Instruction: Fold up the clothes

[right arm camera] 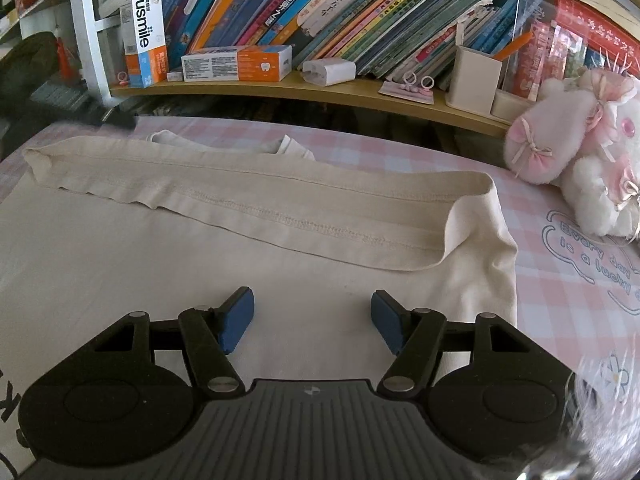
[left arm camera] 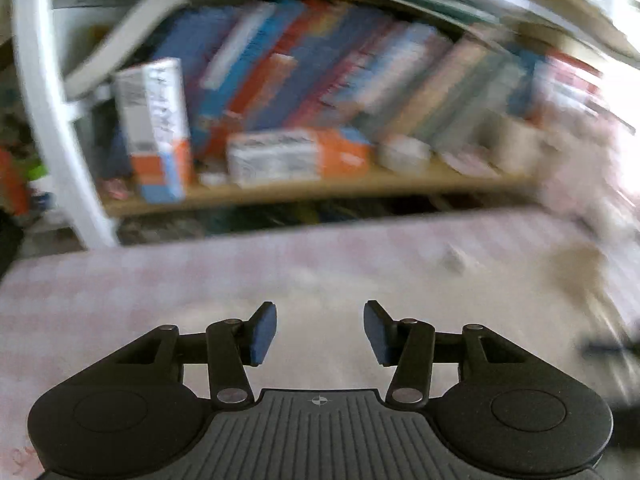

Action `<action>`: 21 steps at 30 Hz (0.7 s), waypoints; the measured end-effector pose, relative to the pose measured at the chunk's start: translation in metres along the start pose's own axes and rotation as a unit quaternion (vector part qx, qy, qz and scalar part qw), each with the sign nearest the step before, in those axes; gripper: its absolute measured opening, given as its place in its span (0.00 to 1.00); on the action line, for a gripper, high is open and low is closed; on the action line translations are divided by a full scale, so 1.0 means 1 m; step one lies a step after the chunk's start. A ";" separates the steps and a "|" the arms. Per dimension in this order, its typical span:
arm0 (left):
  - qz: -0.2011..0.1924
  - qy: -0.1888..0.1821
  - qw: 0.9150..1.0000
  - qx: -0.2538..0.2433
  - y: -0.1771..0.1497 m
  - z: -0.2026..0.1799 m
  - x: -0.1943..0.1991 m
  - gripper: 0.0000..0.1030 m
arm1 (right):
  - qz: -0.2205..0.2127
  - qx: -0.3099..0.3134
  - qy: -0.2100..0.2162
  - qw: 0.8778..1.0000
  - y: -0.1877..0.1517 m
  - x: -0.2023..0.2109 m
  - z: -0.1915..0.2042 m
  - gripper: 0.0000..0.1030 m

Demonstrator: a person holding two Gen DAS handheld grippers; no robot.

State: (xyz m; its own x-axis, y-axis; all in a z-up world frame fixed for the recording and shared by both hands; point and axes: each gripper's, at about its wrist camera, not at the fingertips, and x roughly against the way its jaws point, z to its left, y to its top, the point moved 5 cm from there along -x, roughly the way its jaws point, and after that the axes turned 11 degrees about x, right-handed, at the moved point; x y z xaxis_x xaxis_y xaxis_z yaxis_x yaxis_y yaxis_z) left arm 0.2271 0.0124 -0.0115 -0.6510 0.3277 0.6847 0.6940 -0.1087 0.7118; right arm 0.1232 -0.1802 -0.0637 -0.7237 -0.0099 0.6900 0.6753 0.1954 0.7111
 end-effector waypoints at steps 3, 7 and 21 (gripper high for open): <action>0.039 -0.016 0.998 -0.049 -0.029 -0.011 0.004 0.50 | 0.000 0.002 0.001 1.000 0.000 0.000 0.000 0.62; 0.067 0.005 0.997 -0.035 -0.040 -0.005 -0.011 0.50 | 0.001 0.003 0.002 1.000 0.000 0.000 0.000 0.62; 0.042 0.044 0.998 0.028 -0.016 0.041 -0.001 0.50 | 0.002 0.002 0.003 1.000 0.000 0.000 0.000 0.62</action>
State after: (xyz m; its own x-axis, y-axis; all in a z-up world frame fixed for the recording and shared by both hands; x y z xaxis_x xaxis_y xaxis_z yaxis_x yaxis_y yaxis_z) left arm 0.2288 0.0520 -0.0302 -0.6124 0.2363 0.7544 0.7619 -0.0780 0.6429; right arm 0.1229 -0.1804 -0.0636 -0.7201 -0.0143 0.6937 0.6777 0.1998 0.7077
